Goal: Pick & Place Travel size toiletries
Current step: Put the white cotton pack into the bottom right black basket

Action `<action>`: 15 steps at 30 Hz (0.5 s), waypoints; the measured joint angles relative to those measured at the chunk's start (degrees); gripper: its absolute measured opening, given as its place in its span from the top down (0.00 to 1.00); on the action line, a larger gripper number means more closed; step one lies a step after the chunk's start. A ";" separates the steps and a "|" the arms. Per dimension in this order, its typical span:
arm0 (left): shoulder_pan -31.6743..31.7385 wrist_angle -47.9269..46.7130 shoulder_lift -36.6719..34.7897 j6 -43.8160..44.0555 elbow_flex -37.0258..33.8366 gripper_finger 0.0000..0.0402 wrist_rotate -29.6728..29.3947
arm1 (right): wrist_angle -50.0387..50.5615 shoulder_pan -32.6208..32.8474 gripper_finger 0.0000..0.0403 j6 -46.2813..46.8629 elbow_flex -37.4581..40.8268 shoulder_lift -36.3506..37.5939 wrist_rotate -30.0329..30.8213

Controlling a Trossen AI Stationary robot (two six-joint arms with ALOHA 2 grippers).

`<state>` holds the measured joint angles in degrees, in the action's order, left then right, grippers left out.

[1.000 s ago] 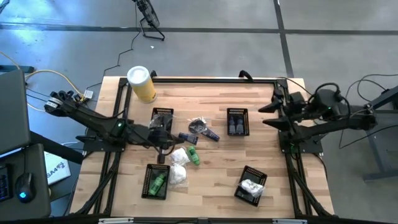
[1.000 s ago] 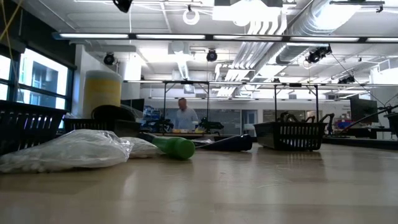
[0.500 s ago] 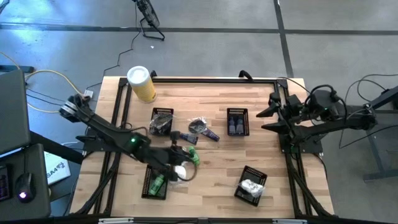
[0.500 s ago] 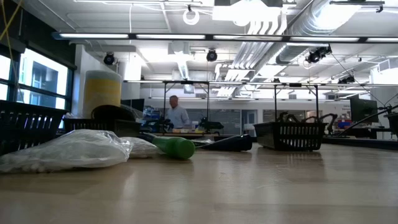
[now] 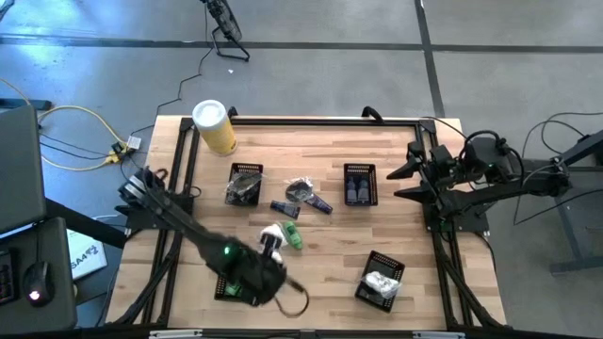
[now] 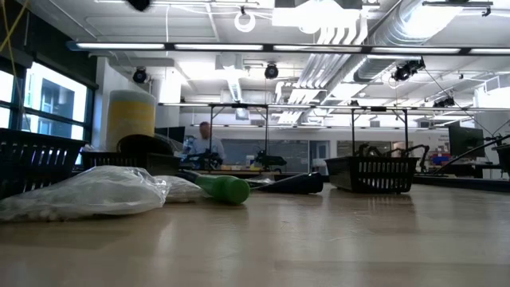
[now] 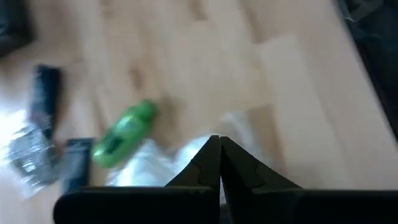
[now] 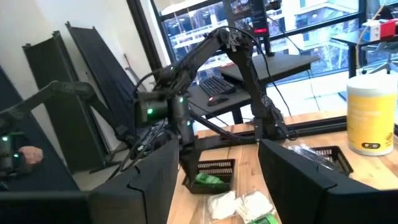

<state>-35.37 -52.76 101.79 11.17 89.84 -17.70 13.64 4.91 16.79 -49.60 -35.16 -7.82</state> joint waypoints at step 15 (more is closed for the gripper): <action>-4.68 8.12 8.27 3.70 0.05 1.00 1.14 | -0.17 0.00 0.47 0.82 0.00 -0.04 -1.38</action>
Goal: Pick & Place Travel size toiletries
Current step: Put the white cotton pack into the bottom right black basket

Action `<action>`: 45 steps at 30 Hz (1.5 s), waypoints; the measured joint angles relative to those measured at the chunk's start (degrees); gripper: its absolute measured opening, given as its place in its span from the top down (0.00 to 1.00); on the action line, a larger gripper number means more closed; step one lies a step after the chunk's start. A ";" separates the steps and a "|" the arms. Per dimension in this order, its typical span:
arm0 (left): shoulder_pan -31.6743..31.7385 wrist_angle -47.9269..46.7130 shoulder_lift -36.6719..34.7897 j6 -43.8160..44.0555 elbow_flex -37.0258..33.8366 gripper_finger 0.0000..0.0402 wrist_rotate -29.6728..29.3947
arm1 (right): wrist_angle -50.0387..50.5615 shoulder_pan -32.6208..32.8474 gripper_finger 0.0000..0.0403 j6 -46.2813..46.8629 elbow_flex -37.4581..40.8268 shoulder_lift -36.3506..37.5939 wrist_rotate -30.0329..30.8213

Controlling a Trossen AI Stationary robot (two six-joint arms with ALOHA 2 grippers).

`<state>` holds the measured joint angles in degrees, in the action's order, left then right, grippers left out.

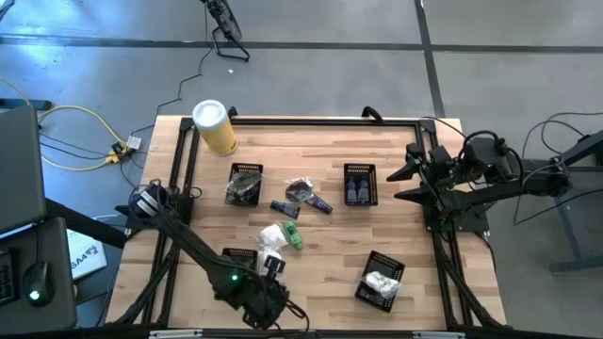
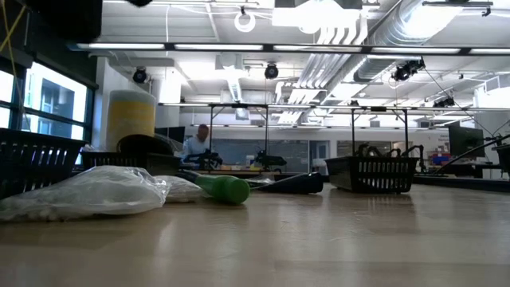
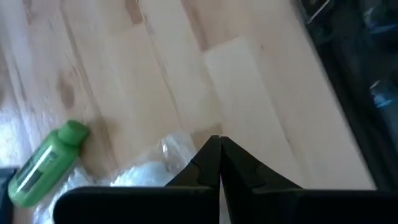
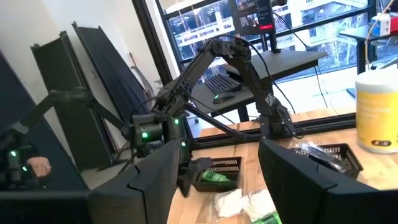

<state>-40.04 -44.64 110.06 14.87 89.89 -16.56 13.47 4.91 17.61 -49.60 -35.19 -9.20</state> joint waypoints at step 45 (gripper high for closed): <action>6.72 -2.50 8.22 0.87 -0.11 0.59 8.24 | 0.11 0.00 0.47 2.09 -0.02 -0.01 0.05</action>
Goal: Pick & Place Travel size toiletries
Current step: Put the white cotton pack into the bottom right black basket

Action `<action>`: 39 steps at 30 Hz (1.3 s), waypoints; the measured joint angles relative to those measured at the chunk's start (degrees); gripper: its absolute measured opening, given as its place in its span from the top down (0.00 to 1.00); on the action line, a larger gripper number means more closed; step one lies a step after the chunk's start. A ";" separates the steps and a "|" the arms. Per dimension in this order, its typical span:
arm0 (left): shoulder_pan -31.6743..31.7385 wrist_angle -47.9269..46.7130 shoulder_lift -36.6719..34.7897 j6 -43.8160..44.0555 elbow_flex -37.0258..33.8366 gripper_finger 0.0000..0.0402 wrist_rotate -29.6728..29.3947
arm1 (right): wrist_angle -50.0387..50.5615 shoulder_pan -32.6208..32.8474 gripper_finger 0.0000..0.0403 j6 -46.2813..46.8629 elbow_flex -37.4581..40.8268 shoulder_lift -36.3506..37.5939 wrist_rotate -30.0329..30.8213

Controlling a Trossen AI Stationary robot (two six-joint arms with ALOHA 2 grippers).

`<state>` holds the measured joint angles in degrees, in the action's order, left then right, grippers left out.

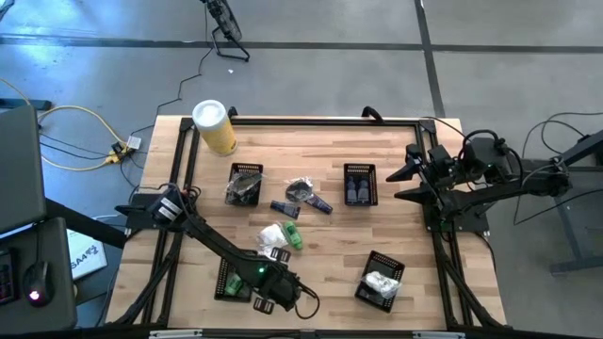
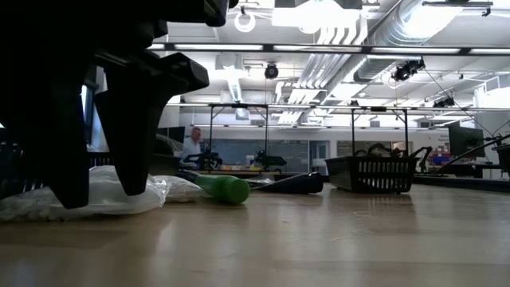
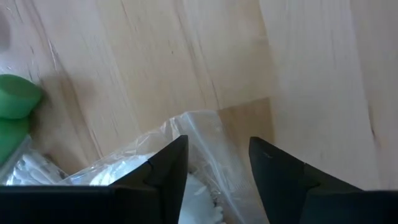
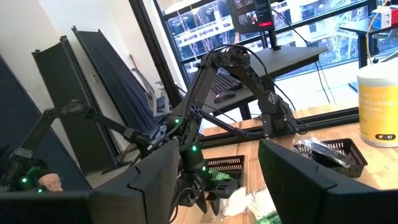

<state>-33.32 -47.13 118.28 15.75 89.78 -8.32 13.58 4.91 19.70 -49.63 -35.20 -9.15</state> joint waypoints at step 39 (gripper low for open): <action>-0.11 3.15 -0.11 3.90 -4.30 0.98 -0.96 | 0.01 0.00 0.47 -0.46 0.00 -0.01 0.00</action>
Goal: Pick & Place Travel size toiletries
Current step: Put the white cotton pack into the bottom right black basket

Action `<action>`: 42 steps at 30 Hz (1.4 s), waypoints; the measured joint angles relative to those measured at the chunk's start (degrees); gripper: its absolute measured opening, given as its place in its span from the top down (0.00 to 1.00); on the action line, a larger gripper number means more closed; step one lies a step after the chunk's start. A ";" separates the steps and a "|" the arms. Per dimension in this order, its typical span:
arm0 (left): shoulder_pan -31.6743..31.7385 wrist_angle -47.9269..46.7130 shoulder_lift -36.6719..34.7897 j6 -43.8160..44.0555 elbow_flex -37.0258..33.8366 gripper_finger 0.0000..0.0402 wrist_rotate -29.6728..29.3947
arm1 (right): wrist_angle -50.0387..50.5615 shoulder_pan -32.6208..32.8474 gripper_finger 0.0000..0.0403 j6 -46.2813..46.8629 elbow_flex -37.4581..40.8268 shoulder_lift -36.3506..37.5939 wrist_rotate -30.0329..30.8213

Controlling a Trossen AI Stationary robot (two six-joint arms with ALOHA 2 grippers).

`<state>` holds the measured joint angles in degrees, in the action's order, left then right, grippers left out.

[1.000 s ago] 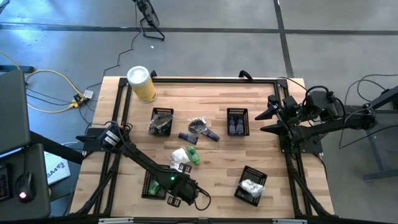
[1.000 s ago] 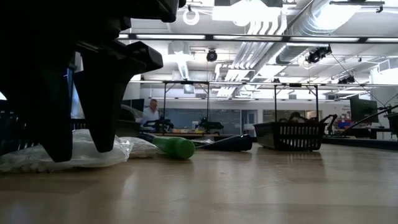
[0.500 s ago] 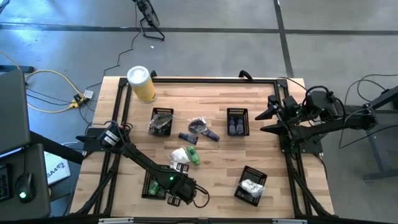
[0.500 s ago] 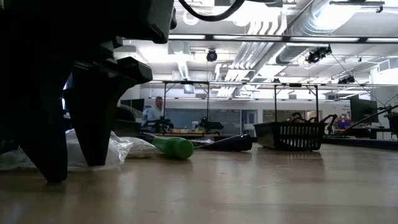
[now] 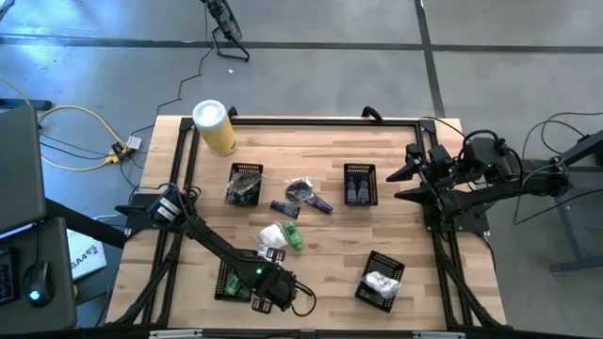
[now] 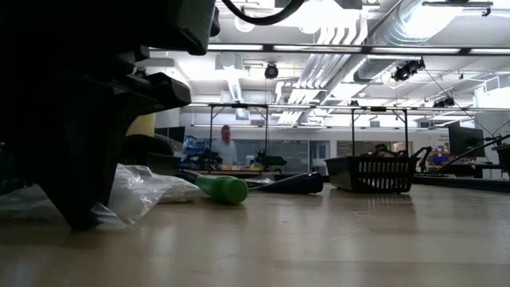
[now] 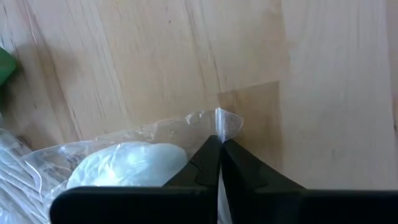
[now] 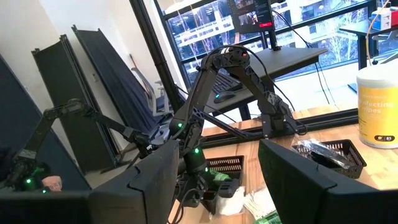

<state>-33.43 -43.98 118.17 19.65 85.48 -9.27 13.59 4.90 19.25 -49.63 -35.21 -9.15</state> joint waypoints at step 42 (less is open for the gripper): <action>9.82 3.92 -17.25 -14.27 1.22 1.00 -2.89 | -0.01 0.00 0.47 0.68 -0.02 0.01 -9.09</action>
<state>-23.61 -40.06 100.92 5.38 86.70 -12.17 13.58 4.91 19.92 -49.65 -35.20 -18.24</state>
